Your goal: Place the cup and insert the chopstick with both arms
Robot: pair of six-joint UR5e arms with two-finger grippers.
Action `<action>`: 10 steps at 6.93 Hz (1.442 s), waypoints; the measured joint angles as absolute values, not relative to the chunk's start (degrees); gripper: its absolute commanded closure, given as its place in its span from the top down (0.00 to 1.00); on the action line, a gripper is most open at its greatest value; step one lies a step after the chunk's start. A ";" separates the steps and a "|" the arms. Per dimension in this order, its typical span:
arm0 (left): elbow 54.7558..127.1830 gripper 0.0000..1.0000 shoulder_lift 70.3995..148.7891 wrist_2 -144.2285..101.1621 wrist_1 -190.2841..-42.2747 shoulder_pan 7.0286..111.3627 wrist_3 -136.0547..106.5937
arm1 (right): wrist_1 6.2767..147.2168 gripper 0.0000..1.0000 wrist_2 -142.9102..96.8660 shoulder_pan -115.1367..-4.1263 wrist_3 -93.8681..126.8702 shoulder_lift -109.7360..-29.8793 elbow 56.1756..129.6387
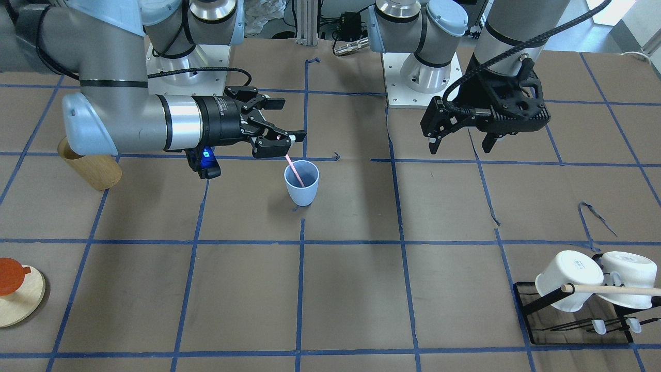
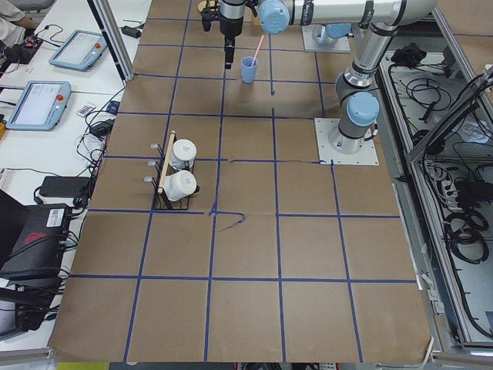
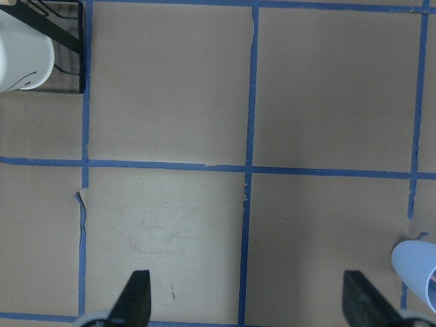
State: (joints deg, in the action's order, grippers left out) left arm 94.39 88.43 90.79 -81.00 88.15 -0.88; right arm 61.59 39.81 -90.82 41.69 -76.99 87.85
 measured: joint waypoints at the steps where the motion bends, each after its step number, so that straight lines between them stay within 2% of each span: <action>1: 94.39 1.00 88.47 90.79 -81.02 88.15 -0.88 | 63.89 0.88 45.42 -90.74 43.88 -78.06 86.09; 3: 94.38 1.00 88.50 90.79 -81.01 88.15 -0.88 | 64.82 0.90 58.96 -90.50 42.97 -78.83 81.04; 5: 94.26 1.00 88.56 90.79 -81.02 88.15 -0.90 | 65.57 0.90 74.49 -90.27 30.85 -79.49 78.73; 10: 94.13 1.00 88.59 89.52 -81.03 88.15 -0.97 | 83.08 0.89 90.42 -90.14 5.38 -81.71 80.51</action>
State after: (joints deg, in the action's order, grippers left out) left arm 94.13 88.59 89.52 -81.03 88.15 -0.97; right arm 83.08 90.42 -90.14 5.38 -81.71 80.51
